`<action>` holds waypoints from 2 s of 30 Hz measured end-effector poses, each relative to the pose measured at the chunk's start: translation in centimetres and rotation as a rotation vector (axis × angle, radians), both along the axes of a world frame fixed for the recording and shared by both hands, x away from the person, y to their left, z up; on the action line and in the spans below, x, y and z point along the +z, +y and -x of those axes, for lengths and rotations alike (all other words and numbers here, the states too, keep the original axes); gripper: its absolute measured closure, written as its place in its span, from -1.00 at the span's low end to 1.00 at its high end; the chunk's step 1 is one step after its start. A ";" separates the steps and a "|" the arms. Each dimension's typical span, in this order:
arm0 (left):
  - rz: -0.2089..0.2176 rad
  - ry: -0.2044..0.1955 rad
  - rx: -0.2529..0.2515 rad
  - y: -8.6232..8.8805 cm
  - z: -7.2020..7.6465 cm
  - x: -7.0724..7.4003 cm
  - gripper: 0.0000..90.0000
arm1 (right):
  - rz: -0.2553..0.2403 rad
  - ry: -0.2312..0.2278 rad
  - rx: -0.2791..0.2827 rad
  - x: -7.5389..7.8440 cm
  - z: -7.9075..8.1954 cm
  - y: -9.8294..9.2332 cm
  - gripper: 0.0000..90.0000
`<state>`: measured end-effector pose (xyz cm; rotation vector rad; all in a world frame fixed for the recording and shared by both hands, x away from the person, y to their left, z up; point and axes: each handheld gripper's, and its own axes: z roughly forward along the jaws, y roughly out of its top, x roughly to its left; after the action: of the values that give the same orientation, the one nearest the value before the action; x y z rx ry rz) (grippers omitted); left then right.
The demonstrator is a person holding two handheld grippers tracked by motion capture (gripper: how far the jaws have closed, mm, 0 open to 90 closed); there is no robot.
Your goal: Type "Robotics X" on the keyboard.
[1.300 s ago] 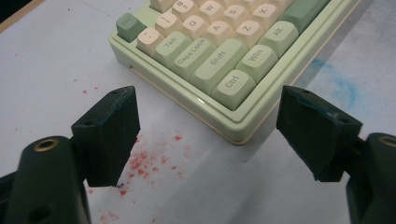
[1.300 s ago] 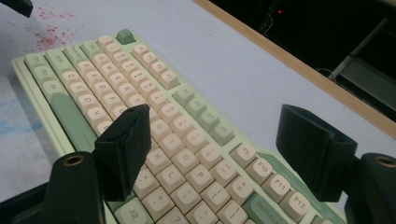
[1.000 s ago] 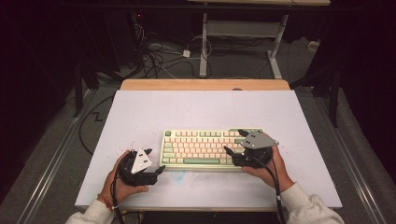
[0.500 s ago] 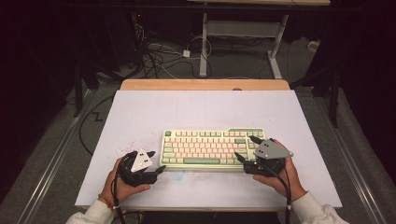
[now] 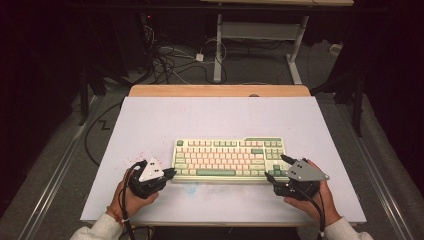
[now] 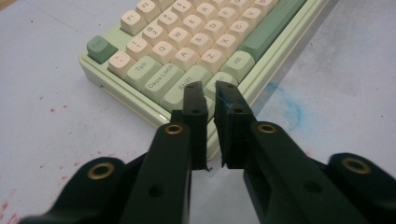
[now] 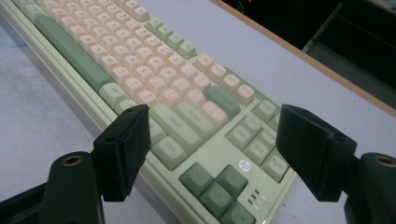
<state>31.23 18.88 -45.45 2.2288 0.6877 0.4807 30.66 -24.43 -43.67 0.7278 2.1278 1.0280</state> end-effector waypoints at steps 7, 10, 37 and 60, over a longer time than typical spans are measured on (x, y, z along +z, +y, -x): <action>-0.026 0.010 -0.018 -0.9 -0.3 0.3 0.95 | 0.009 0.011 -0.015 -0.6 0.6 -0.9 -0.41; -0.042 0.008 -0.032 -1.7 -0.3 0.6 0.95 | 0.015 0.010 -0.024 -0.8 0.8 -1.3 -0.41; -0.069 0.072 -0.131 -7.9 -4.6 1.2 0.96 | 0.059 0.010 -0.043 -1.3 1.4 -2.1 -0.41; -0.104 0.097 -0.134 -9.2 -5.9 0.3 0.95 | 0.071 0.024 -0.014 -1.7 1.4 -1.6 -0.41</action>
<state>37.14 9.64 -45.16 2.3906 0.5697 0.3502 29.31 -26.01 -45.36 0.7231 2.1654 0.9354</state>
